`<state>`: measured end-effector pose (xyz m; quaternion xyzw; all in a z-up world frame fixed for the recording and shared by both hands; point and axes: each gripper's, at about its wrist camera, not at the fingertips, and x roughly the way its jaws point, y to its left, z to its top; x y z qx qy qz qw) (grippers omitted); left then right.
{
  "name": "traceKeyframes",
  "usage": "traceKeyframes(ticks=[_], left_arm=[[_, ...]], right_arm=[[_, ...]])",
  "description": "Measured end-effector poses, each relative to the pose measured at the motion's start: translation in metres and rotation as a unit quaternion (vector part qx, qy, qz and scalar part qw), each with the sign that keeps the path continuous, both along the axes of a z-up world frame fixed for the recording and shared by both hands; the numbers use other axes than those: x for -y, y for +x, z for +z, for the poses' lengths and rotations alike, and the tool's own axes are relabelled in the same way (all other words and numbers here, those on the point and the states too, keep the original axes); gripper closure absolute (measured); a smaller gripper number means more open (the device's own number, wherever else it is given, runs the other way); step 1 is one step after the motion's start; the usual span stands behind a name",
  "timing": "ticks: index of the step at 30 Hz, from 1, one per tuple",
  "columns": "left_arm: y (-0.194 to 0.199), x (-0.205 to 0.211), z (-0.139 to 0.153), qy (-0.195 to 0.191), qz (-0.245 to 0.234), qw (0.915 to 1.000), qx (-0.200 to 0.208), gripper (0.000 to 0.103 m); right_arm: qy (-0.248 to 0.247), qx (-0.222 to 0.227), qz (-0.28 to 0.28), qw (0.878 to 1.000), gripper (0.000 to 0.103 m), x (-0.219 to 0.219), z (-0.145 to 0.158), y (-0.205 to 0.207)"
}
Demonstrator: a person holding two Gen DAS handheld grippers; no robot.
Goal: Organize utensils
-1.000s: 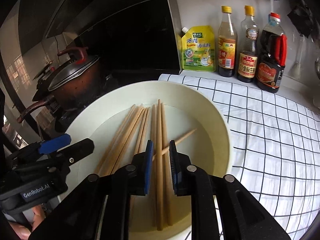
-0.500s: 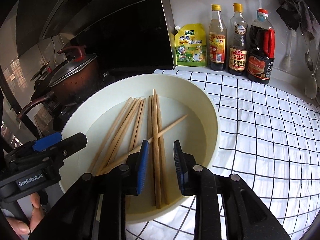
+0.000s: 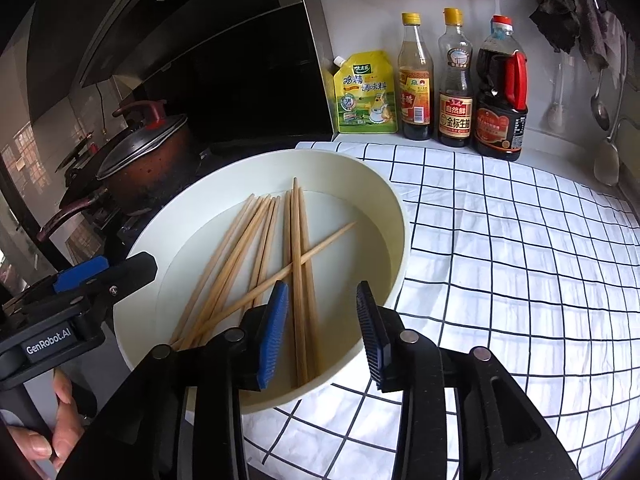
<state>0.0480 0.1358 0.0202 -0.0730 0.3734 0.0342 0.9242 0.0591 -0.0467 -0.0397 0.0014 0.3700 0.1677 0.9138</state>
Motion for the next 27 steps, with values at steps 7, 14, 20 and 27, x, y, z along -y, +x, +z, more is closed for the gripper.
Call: traceKeyframes(ticks=[7,14,20,27], left_arm=[[-0.008,0.005,0.002,0.006,0.002,1.0,0.006,0.008],[-0.014,0.006,0.002,0.019,0.008,0.9998,0.007,0.006],[-0.015,0.005,0.001,0.019,0.011,0.9998,0.003,0.006],[-0.016,0.006,0.0,0.022,0.012,0.9997,0.003,0.006]], right_arm=[[0.003,0.005,-0.006,1.0,0.061,0.006,0.003,-0.007],[0.0,0.007,-0.012,1.0,0.061,0.01,0.001,-0.014],[0.001,0.004,-0.016,1.0,0.059,0.013,-0.001,-0.016],[0.005,0.006,-0.021,1.0,0.05,0.016,-0.001,-0.018]])
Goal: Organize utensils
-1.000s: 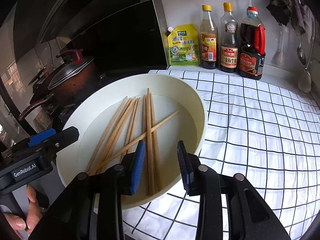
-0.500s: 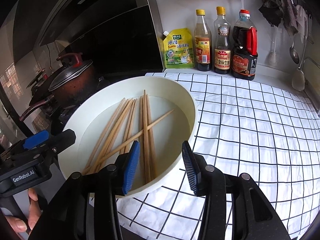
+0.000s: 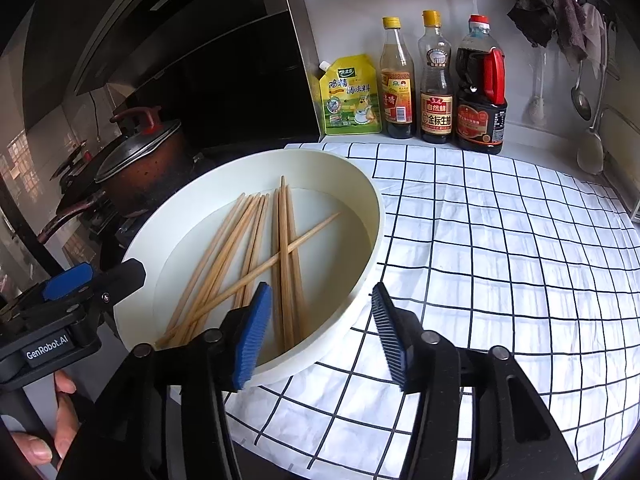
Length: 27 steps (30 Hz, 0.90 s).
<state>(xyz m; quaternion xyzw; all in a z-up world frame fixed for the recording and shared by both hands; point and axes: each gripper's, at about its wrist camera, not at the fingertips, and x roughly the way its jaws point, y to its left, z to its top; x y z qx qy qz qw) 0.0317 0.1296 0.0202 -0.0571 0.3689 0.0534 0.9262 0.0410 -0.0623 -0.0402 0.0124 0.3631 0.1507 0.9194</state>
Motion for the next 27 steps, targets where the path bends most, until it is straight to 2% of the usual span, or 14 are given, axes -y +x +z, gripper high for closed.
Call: traceKeyframes(ticks=[10,18,27], left_arm=[[-0.0001,-0.0038,-0.0008,-0.004,0.003,1.0,0.003,0.006],[0.0014,-0.0066,-0.0007,-0.002,0.008,1.0,0.003,0.006],[0.0023,-0.0094,-0.0016,0.002,0.016,0.9999,0.002,0.006]], right_arm=[[0.005,0.0,-0.009,1.0,0.031,0.0041,-0.0008,0.0018],[-0.003,-0.004,-0.007,1.0,0.025,0.0004,-0.0037,0.0025],[-0.007,-0.01,-0.013,1.0,0.025,0.0007,-0.006,0.0031]])
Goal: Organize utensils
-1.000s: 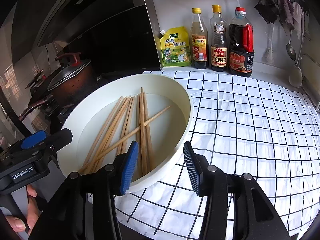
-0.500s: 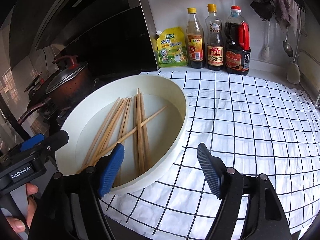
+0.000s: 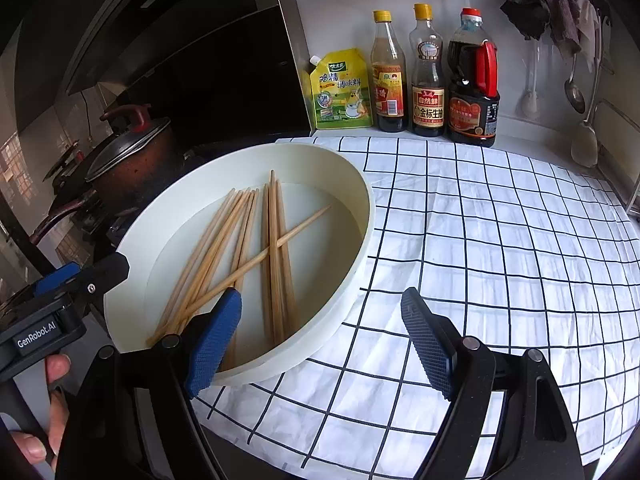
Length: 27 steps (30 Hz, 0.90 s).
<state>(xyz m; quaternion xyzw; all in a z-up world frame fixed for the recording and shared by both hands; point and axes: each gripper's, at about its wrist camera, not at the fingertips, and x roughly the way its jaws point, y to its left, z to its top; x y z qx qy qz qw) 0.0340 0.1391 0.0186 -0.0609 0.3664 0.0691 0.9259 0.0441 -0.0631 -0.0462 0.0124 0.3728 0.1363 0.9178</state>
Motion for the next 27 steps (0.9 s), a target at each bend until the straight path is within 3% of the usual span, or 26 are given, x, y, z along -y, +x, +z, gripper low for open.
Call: traceKeyframes(ticks=[27], left_arm=[[0.0015,-0.0014,-0.0034,-0.019,0.003,0.9997,-0.015,0.006]], right_arm=[[0.003,-0.002,0.0,1.0,0.025,0.0014,-0.0029,-0.0025]])
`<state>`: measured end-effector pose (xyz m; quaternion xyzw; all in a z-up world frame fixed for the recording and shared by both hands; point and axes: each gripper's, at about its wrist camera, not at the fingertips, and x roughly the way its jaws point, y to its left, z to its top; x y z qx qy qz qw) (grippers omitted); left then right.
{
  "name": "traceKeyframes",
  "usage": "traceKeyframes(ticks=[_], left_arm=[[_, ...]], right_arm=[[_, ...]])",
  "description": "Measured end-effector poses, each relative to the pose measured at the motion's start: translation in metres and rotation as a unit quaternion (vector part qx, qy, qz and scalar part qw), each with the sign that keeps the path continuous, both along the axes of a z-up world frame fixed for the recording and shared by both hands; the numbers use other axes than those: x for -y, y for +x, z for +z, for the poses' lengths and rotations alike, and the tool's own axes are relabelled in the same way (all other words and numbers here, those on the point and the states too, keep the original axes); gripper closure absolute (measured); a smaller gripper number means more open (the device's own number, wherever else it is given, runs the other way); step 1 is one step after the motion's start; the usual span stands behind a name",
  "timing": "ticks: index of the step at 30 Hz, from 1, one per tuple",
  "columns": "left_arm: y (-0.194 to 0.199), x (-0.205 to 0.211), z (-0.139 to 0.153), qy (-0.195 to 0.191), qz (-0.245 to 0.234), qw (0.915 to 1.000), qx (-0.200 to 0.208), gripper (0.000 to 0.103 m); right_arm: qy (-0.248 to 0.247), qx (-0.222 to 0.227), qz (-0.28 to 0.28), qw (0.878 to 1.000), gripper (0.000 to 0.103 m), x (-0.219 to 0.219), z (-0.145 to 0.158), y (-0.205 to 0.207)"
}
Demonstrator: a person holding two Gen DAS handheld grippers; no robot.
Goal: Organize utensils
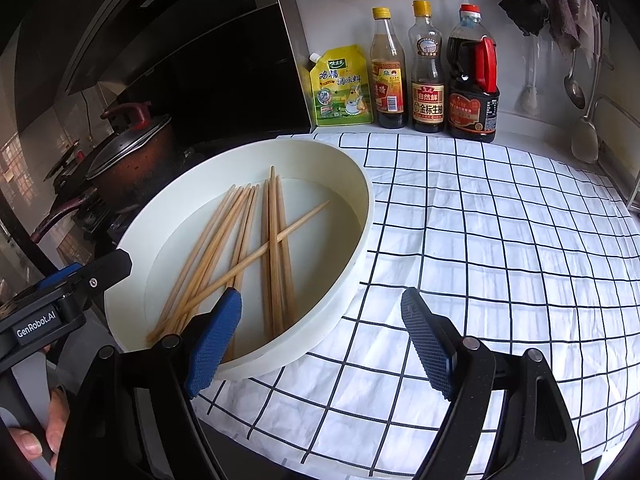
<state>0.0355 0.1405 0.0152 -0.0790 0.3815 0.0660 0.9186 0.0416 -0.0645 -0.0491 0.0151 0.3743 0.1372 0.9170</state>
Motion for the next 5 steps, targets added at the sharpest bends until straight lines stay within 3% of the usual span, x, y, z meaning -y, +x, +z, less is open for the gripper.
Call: traceKeyframes(ticks=[5], left_arm=[[-0.0009,-0.0011,-0.0011,-0.004,0.005,1.0,-0.003,0.006]], right_arm=[[0.0,0.0,-0.001,1.0,0.025,0.0012,-0.0004,-0.0015]])
